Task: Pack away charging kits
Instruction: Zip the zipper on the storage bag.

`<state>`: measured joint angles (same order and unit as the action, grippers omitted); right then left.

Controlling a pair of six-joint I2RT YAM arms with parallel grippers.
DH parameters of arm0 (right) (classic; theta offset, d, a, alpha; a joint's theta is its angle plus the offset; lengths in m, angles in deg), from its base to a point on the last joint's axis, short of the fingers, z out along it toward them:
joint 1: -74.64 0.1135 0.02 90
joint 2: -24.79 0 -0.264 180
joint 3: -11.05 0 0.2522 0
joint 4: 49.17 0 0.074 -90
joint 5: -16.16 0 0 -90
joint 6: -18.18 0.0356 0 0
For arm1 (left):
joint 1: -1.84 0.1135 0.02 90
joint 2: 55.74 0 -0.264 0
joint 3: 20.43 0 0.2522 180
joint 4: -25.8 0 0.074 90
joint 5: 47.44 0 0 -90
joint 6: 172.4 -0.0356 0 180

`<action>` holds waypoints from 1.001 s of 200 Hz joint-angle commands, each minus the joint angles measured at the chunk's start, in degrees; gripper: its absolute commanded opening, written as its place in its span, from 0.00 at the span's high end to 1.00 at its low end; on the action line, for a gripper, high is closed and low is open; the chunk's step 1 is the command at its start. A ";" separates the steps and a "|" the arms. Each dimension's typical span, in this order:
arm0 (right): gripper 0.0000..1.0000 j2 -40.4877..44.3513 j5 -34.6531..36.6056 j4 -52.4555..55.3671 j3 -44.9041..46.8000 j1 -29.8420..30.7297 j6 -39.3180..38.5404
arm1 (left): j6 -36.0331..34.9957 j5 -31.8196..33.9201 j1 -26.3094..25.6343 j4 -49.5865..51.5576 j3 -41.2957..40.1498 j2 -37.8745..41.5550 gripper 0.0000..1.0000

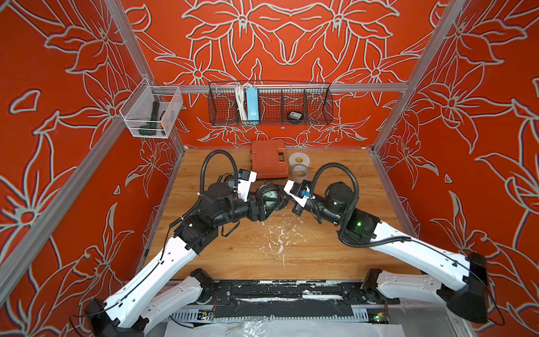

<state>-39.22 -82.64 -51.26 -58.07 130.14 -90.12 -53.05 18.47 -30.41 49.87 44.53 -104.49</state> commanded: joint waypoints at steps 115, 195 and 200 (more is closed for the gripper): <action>1.00 9.13 7.03 -15.36 6.00 -0.31 39.31 | 2.13 3.04 -0.02 -42.47 -24.79 24.89 0.06; 1.00 4.59 11.01 -19.20 6.45 1.82 55.16 | 1.39 6.30 -0.01 -57.44 -26.24 16.54 0.05; 1.00 4.26 11.13 -19.48 6.44 2.09 55.89 | 1.29 6.44 -0.01 -58.34 -26.14 15.79 0.05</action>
<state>-34.06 -73.75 -65.99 -52.49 131.11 -41.27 -50.89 23.36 -30.41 -0.75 16.95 -86.48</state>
